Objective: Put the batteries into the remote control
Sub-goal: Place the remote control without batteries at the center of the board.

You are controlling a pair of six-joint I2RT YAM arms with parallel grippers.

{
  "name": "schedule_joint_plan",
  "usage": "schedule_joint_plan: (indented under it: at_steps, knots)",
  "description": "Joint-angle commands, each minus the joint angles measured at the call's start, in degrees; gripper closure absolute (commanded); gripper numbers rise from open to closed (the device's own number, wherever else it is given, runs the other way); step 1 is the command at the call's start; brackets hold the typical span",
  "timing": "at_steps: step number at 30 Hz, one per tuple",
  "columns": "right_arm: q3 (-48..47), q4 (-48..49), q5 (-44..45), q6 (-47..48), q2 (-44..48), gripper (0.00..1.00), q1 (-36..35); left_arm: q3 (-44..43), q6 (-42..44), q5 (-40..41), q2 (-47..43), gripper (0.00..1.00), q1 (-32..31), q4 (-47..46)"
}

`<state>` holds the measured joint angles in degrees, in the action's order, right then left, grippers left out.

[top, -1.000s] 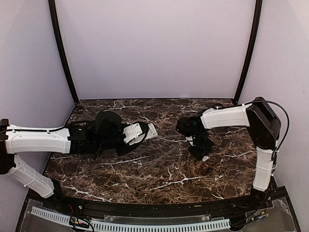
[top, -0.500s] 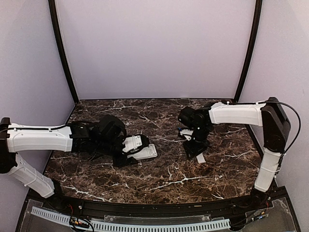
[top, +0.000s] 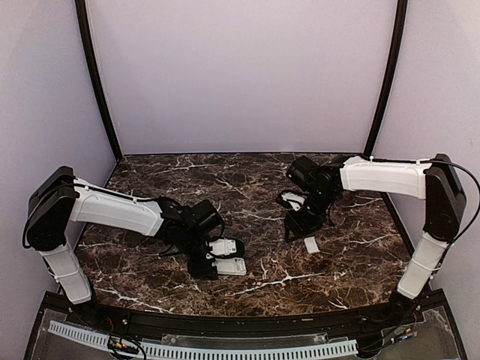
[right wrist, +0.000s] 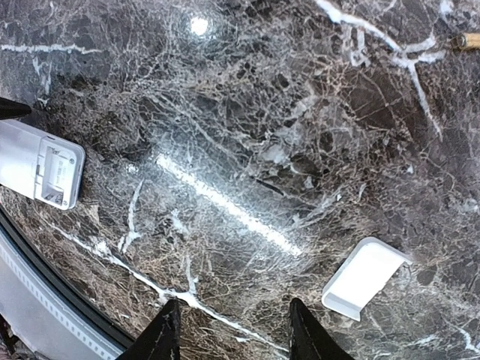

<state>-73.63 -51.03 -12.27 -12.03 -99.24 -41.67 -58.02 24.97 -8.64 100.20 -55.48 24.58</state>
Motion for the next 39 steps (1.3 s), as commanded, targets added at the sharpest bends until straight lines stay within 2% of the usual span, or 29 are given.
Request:
schedule_joint_plan:
  at_steps: [1,2,6,8,11,12,14,21,29,34,39]
  knots:
    - [1.7,1.6,-1.45,0.0,1.68,0.54,0.03,-0.52,1.66,-2.25,2.61,0.85,0.2,-0.82]
    - [1.73,1.56,-1.29,-0.05,1.73,0.54,0.04,-0.61,1.66,-2.19,3.1,0.81,0.16,-1.02]
    - [1.11,1.56,-1.07,-0.1,1.45,0.53,0.01,-2.46,0.74,-0.43,7.38,0.48,0.05,2.11]
    - [0.65,1.42,-1.09,-0.1,1.14,0.53,0.03,-2.48,0.22,0.13,8.34,0.4,-0.2,2.82]
    - [-0.14,1.1,-0.84,-0.05,0.75,0.53,0.02,-1.05,-0.33,0.5,7.82,0.36,-0.75,2.29]
    - [-0.38,0.95,-0.65,0.03,0.64,0.53,0.01,-0.36,-0.66,0.48,7.6,0.22,-1.0,2.08]
    - [-0.92,0.51,-0.25,0.28,0.43,0.53,0.05,0.69,-1.29,0.51,6.91,0.16,-1.37,1.27]
    - [-2.86,-0.72,0.74,1.06,-0.05,0.52,0.18,2.04,-3.18,0.53,5.94,0.13,-2.69,-0.62]
    - [-2.75,2.09,-1.07,0.02,1.38,0.52,2.03,1.86,-5.11,-2.37,2.42,0.2,-2.71,-0.12]
    - [-1.56,7.34,-1.16,-1.97,2.87,0.57,6.23,2.49,-6.23,-0.19,-0.74,0.2,-2.7,-0.12]
    - [-2.4,10.8,4.04,-2.85,0.81,0.62,8.78,2.15,-6.57,3.58,-4.07,0.17,-2.55,-2.25]
